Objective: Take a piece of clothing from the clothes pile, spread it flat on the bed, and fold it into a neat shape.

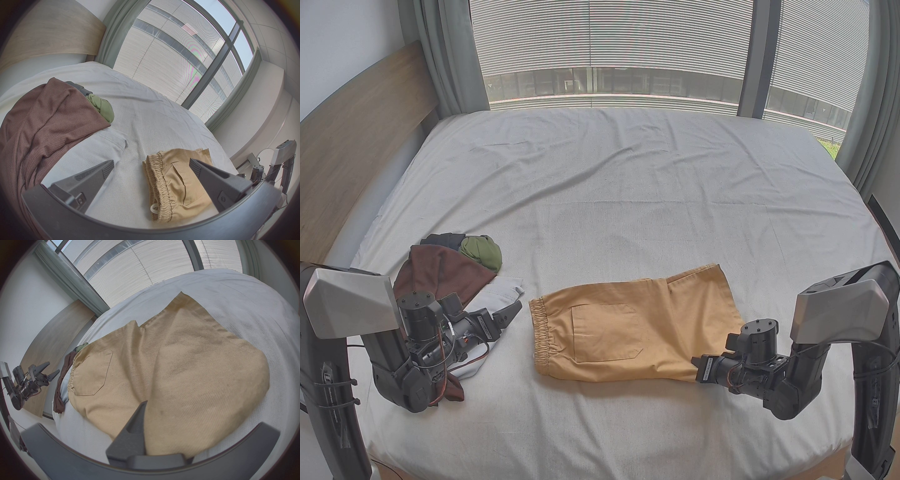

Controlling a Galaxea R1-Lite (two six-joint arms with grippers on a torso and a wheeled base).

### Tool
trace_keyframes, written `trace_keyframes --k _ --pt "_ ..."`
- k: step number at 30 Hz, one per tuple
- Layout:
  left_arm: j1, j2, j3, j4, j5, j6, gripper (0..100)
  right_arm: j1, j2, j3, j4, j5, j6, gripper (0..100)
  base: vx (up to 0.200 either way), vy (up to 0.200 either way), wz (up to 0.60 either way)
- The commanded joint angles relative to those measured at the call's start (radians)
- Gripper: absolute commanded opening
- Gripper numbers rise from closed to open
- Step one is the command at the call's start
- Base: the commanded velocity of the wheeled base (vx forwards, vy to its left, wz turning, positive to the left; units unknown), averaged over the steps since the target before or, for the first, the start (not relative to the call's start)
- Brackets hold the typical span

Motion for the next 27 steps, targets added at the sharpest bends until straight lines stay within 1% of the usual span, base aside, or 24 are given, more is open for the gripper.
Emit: trace_keyframes --k 1,2,7,8,14,16,19,25,27 --pt "0.0 0.0 0.0 0.0 0.0 -0.001 100 0.001 0.029 0.01 -0.011 -0.002 0.001 0 0.0 0.0 0.0" --pt "0.0 0.0 0.0 0.0 0.0 -0.001 100 0.002 0.04 0.018 -0.029 -0.012 -0.001 0 0.0 0.0 0.0" --pt "0.0 0.0 0.0 0.0 0.0 -0.001 100 0.004 0.048 0.02 -0.035 -0.014 0.001 0 0.0 0.0 0.0" --pt "0.0 0.0 0.0 0.0 0.0 -0.001 100 0.004 0.048 0.023 -0.035 -0.014 0.001 100 0.0 0.0 0.0" --pt "-0.003 0.0 0.002 0.0 0.0 -0.001 100 0.018 0.029 0.099 -0.02 -0.008 -0.001 100 0.0 0.0 0.0" --pt "-0.003 0.001 0.002 0.0 0.0 -0.001 100 0.053 0.009 0.153 -0.018 -0.002 -0.001 100 0.0 0.0 0.0" --pt "-0.005 0.001 0.002 0.0 0.0 -0.001 100 0.082 0.008 0.19 -0.02 0.014 -0.001 100 0.0 0.0 0.0" --pt "-0.008 0.009 0.005 0.0 -0.002 -0.004 100 0.185 -0.017 0.227 -0.046 0.081 0.011 100 0.0 0.0 0.0" --pt "-0.009 0.009 0.005 0.0 -0.002 -0.008 100 0.196 -0.024 0.225 -0.055 0.087 0.016 100 0.0 0.0 0.0"
